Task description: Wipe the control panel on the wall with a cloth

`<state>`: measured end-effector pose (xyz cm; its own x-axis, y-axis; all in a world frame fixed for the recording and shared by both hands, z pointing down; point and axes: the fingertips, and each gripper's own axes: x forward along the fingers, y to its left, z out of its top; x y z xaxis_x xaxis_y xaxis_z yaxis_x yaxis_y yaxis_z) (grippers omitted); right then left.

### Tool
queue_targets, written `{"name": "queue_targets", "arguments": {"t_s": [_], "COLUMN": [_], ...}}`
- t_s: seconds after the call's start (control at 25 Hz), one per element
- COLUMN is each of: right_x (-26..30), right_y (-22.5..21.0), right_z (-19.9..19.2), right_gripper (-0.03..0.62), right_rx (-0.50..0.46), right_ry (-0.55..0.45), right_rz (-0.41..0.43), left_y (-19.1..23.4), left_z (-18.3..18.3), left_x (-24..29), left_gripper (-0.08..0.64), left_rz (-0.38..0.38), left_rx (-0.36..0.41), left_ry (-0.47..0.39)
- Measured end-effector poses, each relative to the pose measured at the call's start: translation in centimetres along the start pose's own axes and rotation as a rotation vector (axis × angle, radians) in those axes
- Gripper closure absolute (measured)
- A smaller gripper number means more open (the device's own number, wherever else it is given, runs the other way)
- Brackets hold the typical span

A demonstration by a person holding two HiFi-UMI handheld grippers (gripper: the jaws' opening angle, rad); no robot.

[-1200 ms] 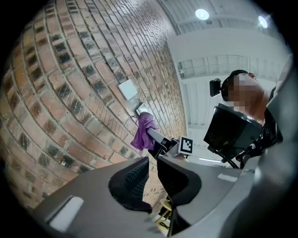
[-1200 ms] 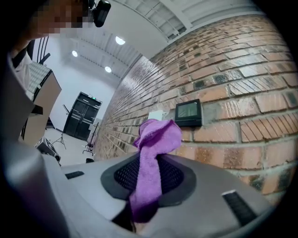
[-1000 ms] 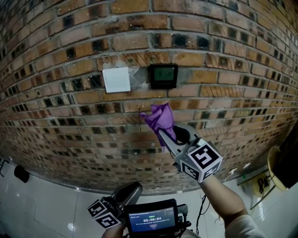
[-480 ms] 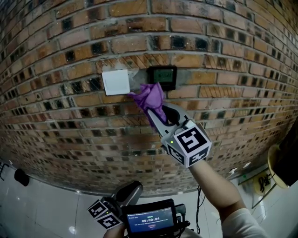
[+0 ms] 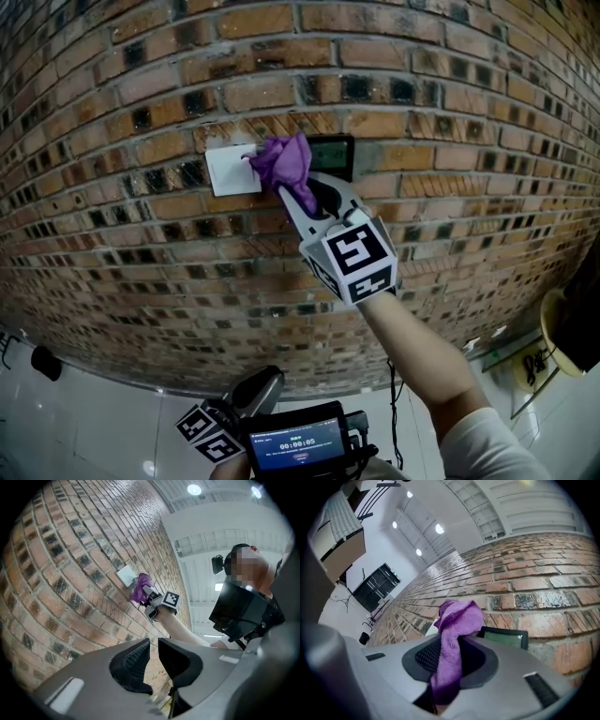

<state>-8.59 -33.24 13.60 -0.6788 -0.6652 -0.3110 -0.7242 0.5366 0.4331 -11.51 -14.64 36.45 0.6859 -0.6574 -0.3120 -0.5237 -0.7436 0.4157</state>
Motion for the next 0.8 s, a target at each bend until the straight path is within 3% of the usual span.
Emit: {"name": "queue_targets", "arguments": {"t_s": [0.28, 0.8], "right_x": [0.7, -1.7], "right_y": [-0.6, -4.4], "right_z": [0.3, -0.7], "right_gripper": [0.494, 0.494], "right_rx": [-0.078, -0.113], "right_ry": [-0.001, 0.01], "right_rz": [-0.023, -0.108], "left_y": [0.2, -0.4], "left_z": [0.0, -0.7], "left_x": [0.0, 1.6], "left_gripper": [0.503, 0.503], "left_rz": [0.005, -0.028], "left_rx": [0.003, -0.009], "left_ry": [0.0, 0.021]}}
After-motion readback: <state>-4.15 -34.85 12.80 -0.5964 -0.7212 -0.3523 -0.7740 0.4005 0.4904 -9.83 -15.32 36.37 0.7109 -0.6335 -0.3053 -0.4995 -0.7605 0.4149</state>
